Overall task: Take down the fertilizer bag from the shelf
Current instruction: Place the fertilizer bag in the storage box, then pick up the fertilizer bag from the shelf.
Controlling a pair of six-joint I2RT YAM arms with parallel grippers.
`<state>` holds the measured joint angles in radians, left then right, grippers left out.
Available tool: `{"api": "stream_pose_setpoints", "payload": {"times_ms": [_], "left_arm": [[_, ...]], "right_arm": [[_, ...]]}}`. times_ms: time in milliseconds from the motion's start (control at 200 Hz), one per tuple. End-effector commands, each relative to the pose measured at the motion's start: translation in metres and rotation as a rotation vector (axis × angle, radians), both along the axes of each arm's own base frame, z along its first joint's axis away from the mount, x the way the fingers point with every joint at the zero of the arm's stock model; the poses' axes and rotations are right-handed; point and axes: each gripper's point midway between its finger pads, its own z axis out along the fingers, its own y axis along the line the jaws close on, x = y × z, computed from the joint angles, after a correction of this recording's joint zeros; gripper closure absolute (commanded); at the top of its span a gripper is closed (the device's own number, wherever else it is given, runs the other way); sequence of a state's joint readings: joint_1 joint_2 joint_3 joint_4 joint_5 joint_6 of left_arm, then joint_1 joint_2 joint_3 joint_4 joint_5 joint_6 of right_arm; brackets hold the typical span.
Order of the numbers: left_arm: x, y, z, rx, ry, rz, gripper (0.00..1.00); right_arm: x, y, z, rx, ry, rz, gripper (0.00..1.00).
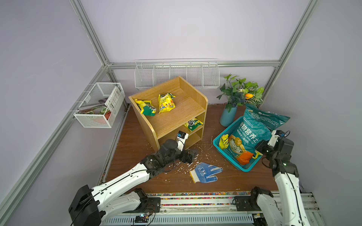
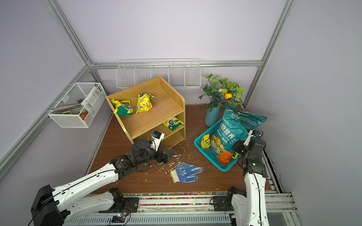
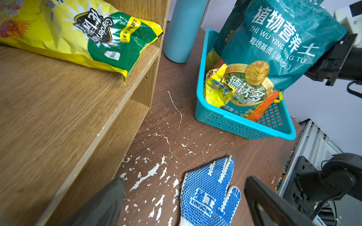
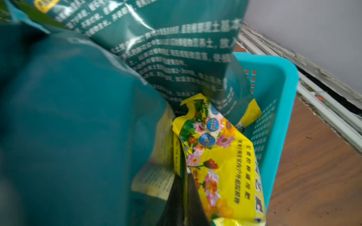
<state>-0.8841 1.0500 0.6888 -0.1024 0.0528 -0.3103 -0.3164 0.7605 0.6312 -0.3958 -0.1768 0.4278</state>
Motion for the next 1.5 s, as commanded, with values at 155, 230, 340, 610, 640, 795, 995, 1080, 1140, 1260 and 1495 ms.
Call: {"api": "stream_pose_setpoints", "payload": {"times_ms": [155, 230, 340, 610, 640, 795, 995, 1080, 1140, 1260, 1495], "left_arm": [[0.0, -0.004, 0.006, -0.024, -0.009, -0.005, 0.0], [0.0, -0.004, 0.006, -0.025, -0.007, -0.005, 0.0], [-0.001, -0.001, 0.007, -0.027, -0.009, -0.001, 0.0], [-0.003, 0.007, 0.004, -0.027, -0.012, 0.022, 0.0], [-0.003, 0.007, 0.004, -0.026, -0.012, 0.021, 0.0], [-0.002, 0.002, 0.003, -0.023, -0.009, 0.009, 0.0], [-0.001, -0.002, 0.009, -0.034, -0.013, -0.004, 0.0], [-0.002, -0.002, 0.008, -0.027, -0.014, -0.006, 0.0], [-0.001, -0.001, 0.007, -0.022, -0.015, -0.005, 0.0], [0.0, -0.002, 0.01, -0.029, -0.02, 0.001, 0.0], [0.005, -0.007, 0.01, -0.05, -0.01, 0.013, 0.0]], "right_arm": [[-0.039, -0.02, -0.077, 0.029, 0.34, -0.162, 1.0], [-0.04, -0.016, -0.097, 0.098, 0.405, -0.149, 1.0], [-0.04, -0.009, -0.121, 0.204, 0.477, -0.155, 1.0], [-0.035, -0.008, -0.08, 0.171, 0.37, -0.115, 0.73], [-0.035, -0.008, -0.068, 0.149, 0.341, -0.106, 0.61], [-0.044, -0.016, -0.005, 0.041, 0.182, -0.142, 0.39], [-0.068, -0.032, 0.058, -0.125, 0.094, -0.22, 0.38], [-0.069, -0.031, 0.091, -0.164, 0.026, -0.208, 0.38], [-0.064, -0.022, 0.114, -0.154, -0.029, -0.162, 0.38], [-0.046, 0.012, 0.15, -0.048, -0.128, -0.004, 0.4], [-0.025, 0.084, 0.225, -0.034, -0.284, 0.292, 0.42]]}}
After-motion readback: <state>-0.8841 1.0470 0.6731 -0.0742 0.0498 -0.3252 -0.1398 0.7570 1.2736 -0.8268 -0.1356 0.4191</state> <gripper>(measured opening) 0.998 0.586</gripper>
